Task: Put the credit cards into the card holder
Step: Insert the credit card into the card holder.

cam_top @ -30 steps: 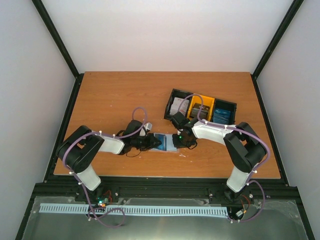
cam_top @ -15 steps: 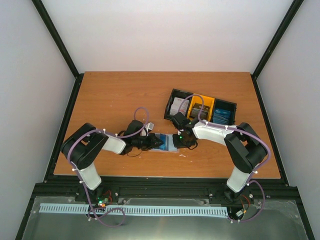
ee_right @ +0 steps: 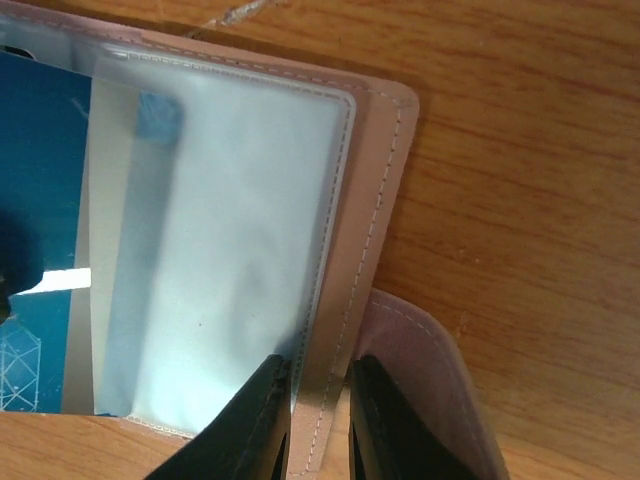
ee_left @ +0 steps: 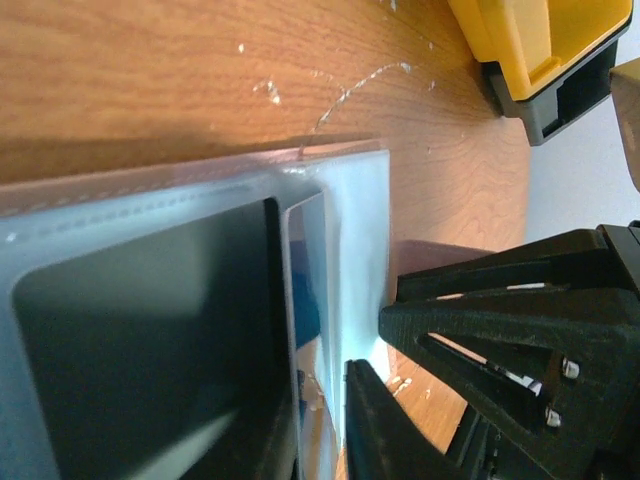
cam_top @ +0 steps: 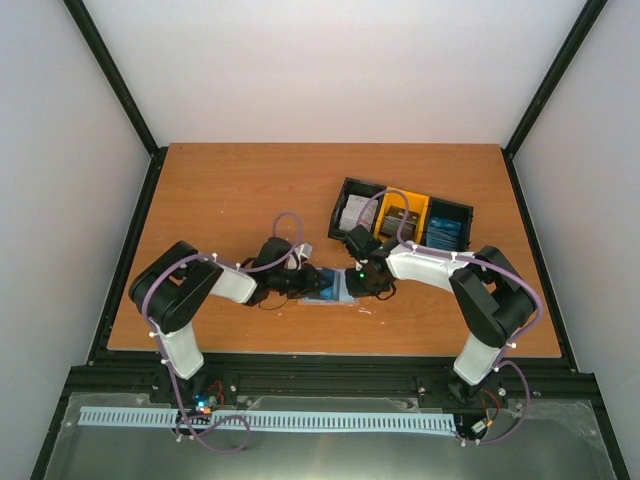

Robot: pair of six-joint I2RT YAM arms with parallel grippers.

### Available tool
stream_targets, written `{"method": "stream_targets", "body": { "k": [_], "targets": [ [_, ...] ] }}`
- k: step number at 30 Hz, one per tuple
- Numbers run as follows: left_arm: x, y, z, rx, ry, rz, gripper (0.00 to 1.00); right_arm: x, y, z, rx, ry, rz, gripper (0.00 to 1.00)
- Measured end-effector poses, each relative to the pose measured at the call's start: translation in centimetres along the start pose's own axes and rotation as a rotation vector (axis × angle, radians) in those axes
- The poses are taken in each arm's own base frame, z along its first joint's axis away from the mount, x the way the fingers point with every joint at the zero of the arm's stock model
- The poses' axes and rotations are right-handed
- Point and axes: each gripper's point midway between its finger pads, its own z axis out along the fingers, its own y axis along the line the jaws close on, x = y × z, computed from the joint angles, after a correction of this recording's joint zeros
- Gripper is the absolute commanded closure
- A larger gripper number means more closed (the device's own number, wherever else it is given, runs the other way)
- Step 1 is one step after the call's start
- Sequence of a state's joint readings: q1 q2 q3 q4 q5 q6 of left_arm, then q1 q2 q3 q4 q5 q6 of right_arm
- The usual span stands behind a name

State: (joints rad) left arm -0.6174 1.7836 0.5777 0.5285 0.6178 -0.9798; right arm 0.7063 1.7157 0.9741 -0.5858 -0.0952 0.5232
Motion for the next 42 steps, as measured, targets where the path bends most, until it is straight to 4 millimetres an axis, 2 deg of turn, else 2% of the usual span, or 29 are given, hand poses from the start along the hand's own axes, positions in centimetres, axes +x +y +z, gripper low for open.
{"method": "stream_targets", "body": {
  "k": [3, 9, 17, 24, 37, 42],
  "targets": [
    [-0.4, -0.3, 0.3, -0.021, 0.004, -0.004, 0.7, 0.0, 0.2, 0.0, -0.009, -0.001, 0.001, 0.82],
    [-0.8, -0.7, 0.4, -0.088, 0.005, -0.024, 0.6, -0.1, 0.5, 0.1, -0.028, -0.005, 0.011, 0.82],
    [-1.0, -1.1, 0.4, -0.167, 0.026, -0.041, 0.41, -0.2, 0.9, 0.1, -0.051, -0.011, 0.019, 0.82],
    [-1.3, -1.1, -0.1, -0.263, 0.056, -0.089, 0.34, -0.4, 1.4, 0.3, -0.086, -0.021, 0.016, 0.82],
    [-0.5, -0.8, -0.7, -0.41, 0.077, -0.129, 0.21, -0.5, 1.8, 0.3, -0.111, -0.032, 0.016, 0.82],
    [-0.4, -0.5, -1.7, -0.456, 0.043, -0.158, 0.17, -0.5, 1.8, 0.3, -0.113, -0.031, 0.016, 0.82]
  ]
}}
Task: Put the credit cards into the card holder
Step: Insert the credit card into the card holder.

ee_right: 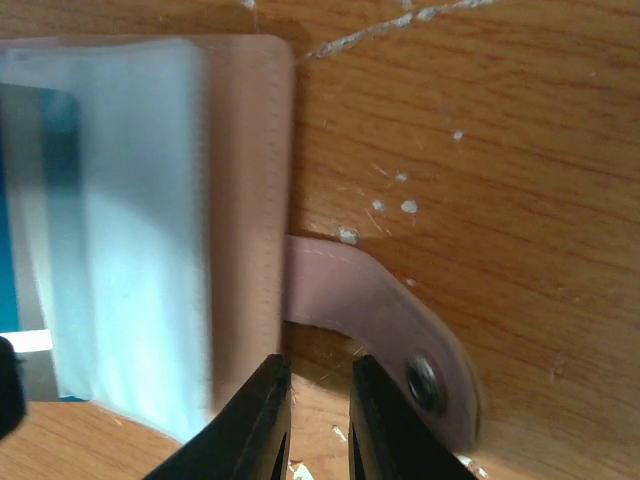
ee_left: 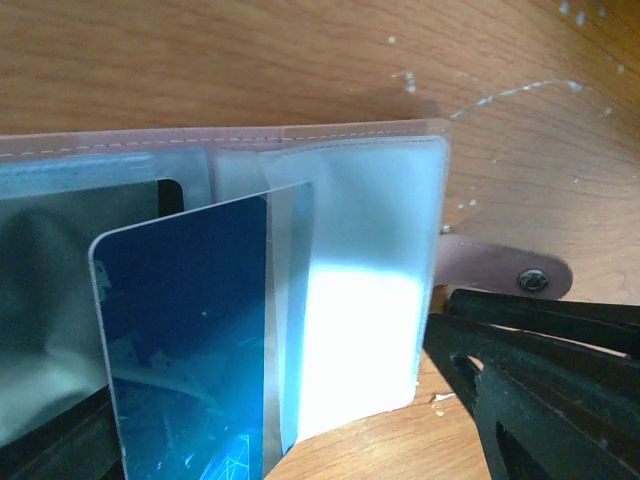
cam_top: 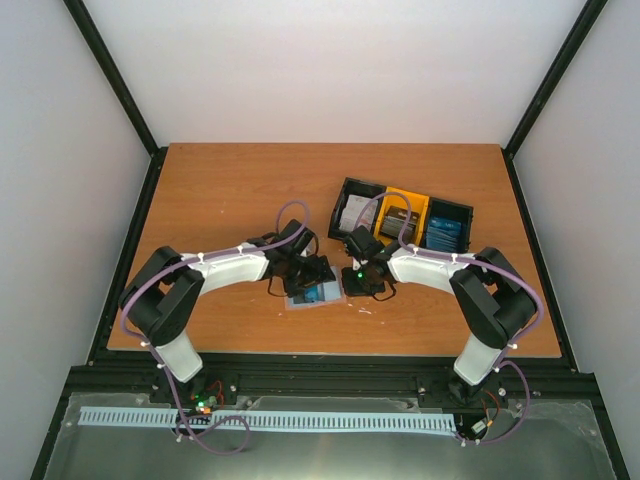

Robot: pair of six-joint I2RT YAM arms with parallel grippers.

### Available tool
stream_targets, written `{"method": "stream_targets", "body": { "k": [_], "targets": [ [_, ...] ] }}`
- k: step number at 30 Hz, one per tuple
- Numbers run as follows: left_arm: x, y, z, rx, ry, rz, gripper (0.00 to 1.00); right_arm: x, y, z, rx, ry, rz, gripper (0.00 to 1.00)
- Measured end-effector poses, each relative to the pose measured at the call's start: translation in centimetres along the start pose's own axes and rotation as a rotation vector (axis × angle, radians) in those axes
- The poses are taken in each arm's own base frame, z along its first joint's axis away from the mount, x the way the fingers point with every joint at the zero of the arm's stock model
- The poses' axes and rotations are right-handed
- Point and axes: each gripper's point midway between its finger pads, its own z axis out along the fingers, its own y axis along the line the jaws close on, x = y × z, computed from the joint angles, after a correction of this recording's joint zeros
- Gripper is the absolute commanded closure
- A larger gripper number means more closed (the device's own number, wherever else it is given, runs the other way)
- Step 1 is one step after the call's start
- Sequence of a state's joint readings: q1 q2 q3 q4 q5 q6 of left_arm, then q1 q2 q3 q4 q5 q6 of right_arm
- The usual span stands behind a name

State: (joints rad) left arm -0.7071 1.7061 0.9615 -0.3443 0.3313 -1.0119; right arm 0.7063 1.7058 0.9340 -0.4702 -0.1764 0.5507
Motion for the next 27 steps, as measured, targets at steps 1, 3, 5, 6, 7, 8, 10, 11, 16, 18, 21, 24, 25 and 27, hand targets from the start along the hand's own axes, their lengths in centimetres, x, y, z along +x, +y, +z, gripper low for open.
{"method": "stream_targets", "body": {
  "k": [1, 3, 5, 6, 7, 8, 10, 11, 16, 18, 21, 24, 25, 27],
  "targets": [
    [0.1, 0.3, -0.2, -0.01, -0.005, -0.01, 0.17, 0.0, 0.0, 0.0, 0.0, 0.0, 0.0, 0.82],
    [0.2, 0.6, -0.4, -0.022, -0.009, -0.024, 0.2, 0.0, 0.0, 0.0, -0.001, 0.0, -0.001, 0.81],
    [0.3, 0.8, -0.4, -0.028, -0.008, -0.033, 0.21, 0.0, 0.1, 0.0, -0.006, 0.0, -0.003, 0.81],
    [0.3, 0.9, -0.4, -0.029, -0.007, -0.037, 0.21, 0.0, 0.3, 0.0, -0.014, 0.002, -0.005, 0.81],
    [0.3, 0.9, -0.4, -0.03, -0.006, -0.039, 0.2, 0.0, 0.4, 0.0, -0.02, 0.003, -0.007, 0.81],
    [0.4, 1.0, -0.4, -0.032, -0.005, -0.042, 0.2, 0.0, 0.4, 0.0, -0.024, 0.005, -0.009, 0.81],
    [0.4, 1.0, -0.4, -0.035, -0.004, -0.043, 0.19, 0.1, 0.5, 0.0, -0.028, 0.006, -0.013, 0.81],
    [0.4, 1.1, -0.4, -0.038, -0.004, -0.044, 0.19, 0.1, 0.6, 0.0, -0.031, 0.006, -0.014, 0.81],
    [0.5, 1.2, -0.7, -0.07, 0.008, -0.054, 0.08, 0.1, 0.7, 0.0, -0.04, 0.008, -0.018, 0.8],
    [0.5, 1.0, -0.9, -0.097, 0.017, -0.062, 0.07, 0.1, 0.7, -0.1, -0.037, 0.009, -0.018, 0.8],
    [0.6, 0.8, -1.0, -0.123, 0.024, -0.067, 0.05, 0.4, 0.5, -0.2, -0.028, 0.017, -0.016, 0.8],
    [1.0, 1.4, -1.0, -0.158, 0.037, -0.081, 0.03, 0.5, 0.3, -0.3, -0.019, 0.019, -0.014, 0.8],
    [1.1, 1.6, -1.0, -0.167, 0.041, -0.084, 0.02, 0.6, 0.2, -0.3, -0.017, 0.02, -0.014, 0.8],
    [1.2, 1.9, -1.0, -0.179, 0.041, -0.089, 0.01, 0.7, 0.1, -0.4, -0.013, 0.021, -0.013, 0.8]
  ]
}}
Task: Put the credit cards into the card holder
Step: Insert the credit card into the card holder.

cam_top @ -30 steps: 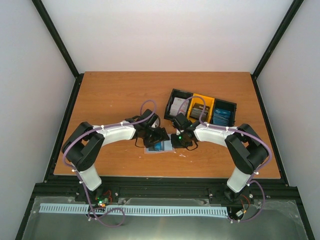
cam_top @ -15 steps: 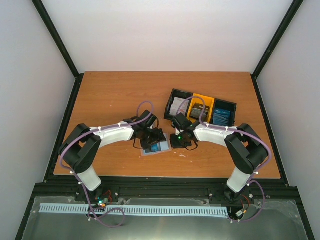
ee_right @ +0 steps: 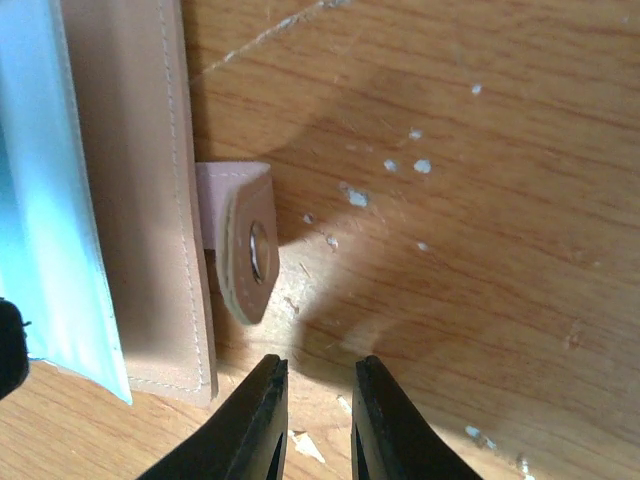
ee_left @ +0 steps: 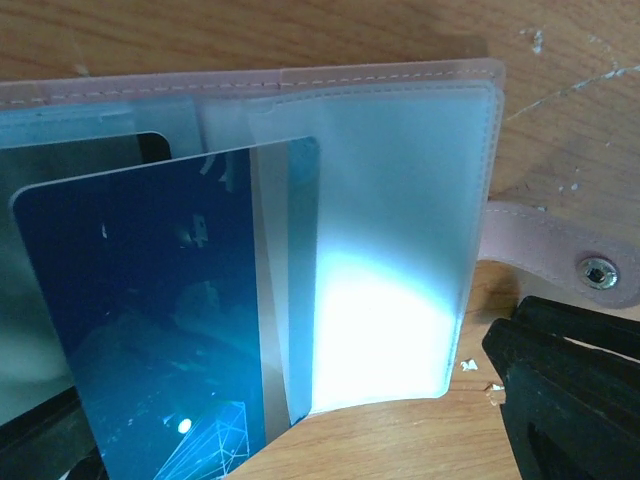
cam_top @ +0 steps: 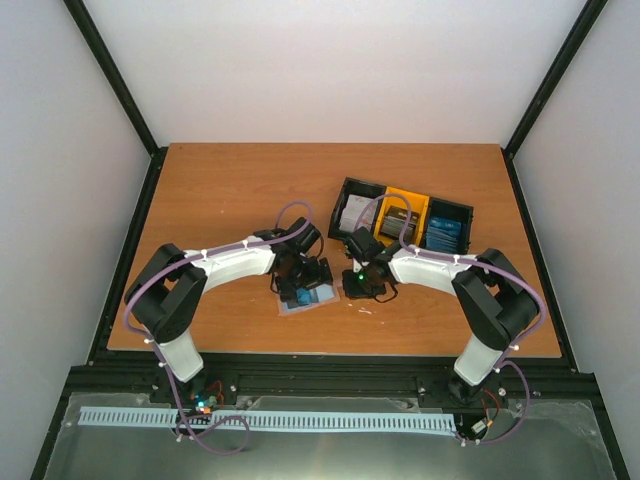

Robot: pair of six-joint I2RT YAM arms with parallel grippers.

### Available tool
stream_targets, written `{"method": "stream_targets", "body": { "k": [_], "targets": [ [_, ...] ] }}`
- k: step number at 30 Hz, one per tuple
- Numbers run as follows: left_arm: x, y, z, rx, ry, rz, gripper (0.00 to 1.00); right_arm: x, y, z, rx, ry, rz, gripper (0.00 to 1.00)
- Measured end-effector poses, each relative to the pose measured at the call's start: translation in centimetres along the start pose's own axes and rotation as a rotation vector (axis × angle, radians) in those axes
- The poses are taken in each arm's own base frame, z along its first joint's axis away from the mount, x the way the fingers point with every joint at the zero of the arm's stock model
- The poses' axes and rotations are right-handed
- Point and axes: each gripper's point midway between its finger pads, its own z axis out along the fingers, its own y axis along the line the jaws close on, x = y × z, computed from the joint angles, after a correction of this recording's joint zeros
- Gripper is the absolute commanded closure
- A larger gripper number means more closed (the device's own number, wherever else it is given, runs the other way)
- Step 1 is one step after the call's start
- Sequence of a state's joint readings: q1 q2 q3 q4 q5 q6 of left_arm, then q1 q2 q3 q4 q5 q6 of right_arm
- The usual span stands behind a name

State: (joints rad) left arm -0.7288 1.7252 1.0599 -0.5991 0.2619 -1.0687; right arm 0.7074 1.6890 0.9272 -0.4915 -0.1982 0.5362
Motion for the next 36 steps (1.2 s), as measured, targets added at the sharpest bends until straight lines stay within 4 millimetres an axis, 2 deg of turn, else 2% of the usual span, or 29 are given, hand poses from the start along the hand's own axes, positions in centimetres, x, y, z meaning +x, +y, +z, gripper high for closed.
{"method": "stream_targets", "body": {
  "k": [13, 18, 27, 31, 36],
  "targets": [
    [-0.1, 0.6, -0.9, -0.009, -0.042, -0.027, 0.0, 0.5, 0.2, -0.5, -0.016, 0.012, -0.003, 0.79],
    [0.0, 1.7, -0.9, -0.055, -0.048, -0.053, 0.01, 0.7, 0.7, -0.5, -0.043, 0.026, -0.015, 0.76],
    [-0.2, 2.3, -1.0, -0.08, -0.061, -0.075, 0.19, 0.2, 2.8, -1.4, -0.148, 0.006, -0.054, 0.62],
    [-0.2, 2.2, -0.9, -0.079, -0.063, -0.077, 0.28, -0.2, 3.1, -1.5, -0.158, -0.006, -0.054, 0.64],
    [-0.3, 2.2, -0.7, -0.079, -0.063, -0.08, 0.29, -1.1, 3.3, -0.8, -0.148, -0.01, -0.05, 0.65]
  ]
}}
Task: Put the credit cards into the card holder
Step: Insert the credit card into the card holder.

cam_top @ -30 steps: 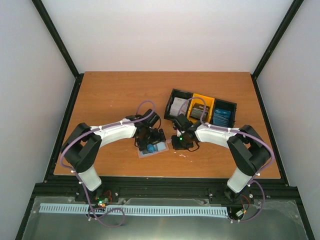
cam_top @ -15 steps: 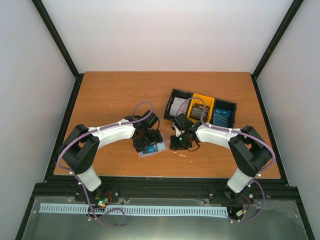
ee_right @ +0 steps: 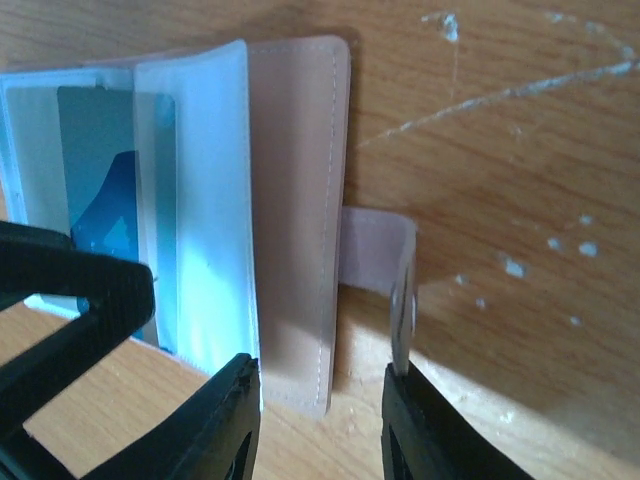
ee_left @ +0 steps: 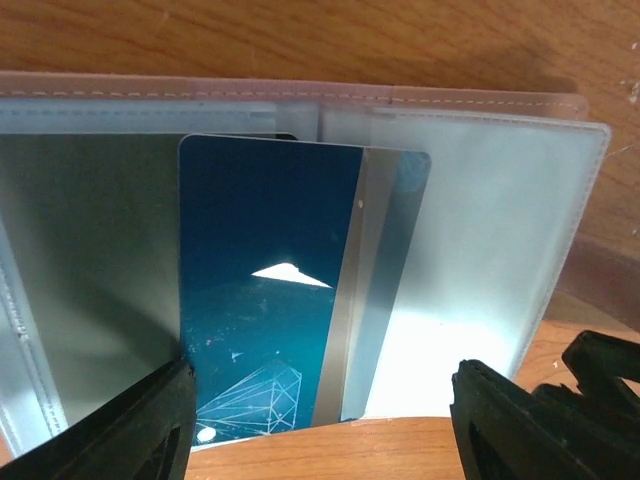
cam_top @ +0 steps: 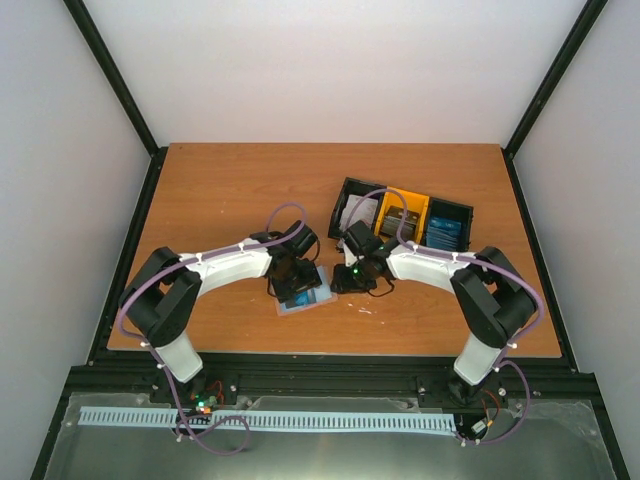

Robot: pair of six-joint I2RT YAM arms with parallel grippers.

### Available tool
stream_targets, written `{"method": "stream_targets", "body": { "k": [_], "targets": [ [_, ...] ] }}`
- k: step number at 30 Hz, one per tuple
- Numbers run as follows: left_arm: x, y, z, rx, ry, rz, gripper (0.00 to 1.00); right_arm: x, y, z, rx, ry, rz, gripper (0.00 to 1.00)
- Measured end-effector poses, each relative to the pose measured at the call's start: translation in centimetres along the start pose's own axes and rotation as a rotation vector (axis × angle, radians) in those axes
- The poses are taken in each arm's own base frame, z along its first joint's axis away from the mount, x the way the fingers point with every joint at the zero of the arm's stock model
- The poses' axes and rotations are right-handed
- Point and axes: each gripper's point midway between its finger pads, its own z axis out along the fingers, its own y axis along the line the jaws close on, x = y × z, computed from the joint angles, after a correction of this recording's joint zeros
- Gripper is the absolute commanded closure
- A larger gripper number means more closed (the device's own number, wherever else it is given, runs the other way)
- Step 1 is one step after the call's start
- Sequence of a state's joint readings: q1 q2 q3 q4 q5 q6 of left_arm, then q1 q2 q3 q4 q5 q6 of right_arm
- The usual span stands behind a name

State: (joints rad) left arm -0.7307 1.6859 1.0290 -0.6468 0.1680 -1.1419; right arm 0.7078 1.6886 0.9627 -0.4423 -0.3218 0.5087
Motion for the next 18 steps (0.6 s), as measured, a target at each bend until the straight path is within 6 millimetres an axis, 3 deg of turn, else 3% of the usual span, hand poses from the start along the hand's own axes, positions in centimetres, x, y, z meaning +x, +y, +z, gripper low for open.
{"method": "stream_targets", "body": {
  "k": [9, 18],
  "targets": [
    [0.1, -0.1, 0.5, 0.014, 0.007, 0.002, 0.28, -0.2, -0.2, 1.4, -0.001, 0.021, 0.002, 0.63],
    [0.3, -1.7, 0.9, 0.118, 0.016, 0.033, 0.28, -0.3, 0.2, 1.6, -0.025, 0.024, 0.001, 0.63]
  ]
}}
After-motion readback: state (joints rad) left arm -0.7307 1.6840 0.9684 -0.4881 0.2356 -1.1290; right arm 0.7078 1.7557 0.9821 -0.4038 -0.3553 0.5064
